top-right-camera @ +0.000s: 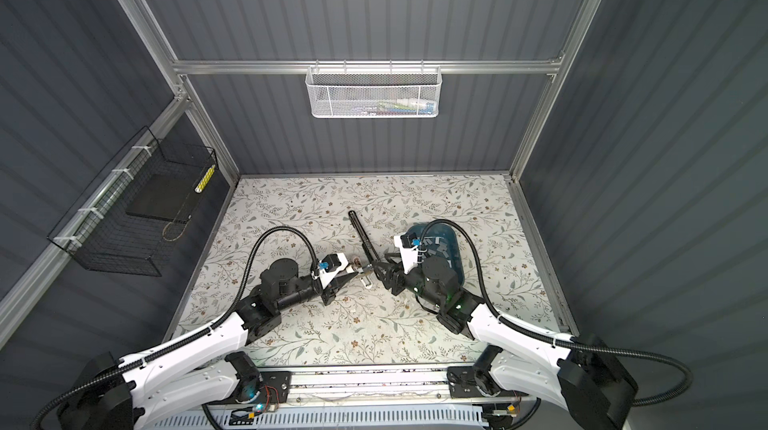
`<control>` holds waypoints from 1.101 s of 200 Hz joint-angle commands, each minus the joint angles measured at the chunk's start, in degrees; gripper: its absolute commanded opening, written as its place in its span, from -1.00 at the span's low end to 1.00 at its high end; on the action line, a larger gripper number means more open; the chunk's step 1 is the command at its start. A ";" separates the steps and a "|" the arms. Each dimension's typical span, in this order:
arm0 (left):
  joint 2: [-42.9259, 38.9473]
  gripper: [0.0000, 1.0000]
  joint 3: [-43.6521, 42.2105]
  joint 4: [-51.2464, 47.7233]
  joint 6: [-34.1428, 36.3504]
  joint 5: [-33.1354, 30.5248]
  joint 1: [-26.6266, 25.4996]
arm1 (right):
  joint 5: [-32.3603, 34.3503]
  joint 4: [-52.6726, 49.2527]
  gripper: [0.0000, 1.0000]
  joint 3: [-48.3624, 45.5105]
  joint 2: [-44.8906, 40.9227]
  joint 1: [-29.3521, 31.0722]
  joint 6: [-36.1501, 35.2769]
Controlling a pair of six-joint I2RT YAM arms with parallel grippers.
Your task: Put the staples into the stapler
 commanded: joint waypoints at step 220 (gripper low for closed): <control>-3.39 -1.00 -3.42 9.37 0.65 8.12 -0.02 | 1.79 0.93 0.37 -3.69 -2.39 1.11 -14.45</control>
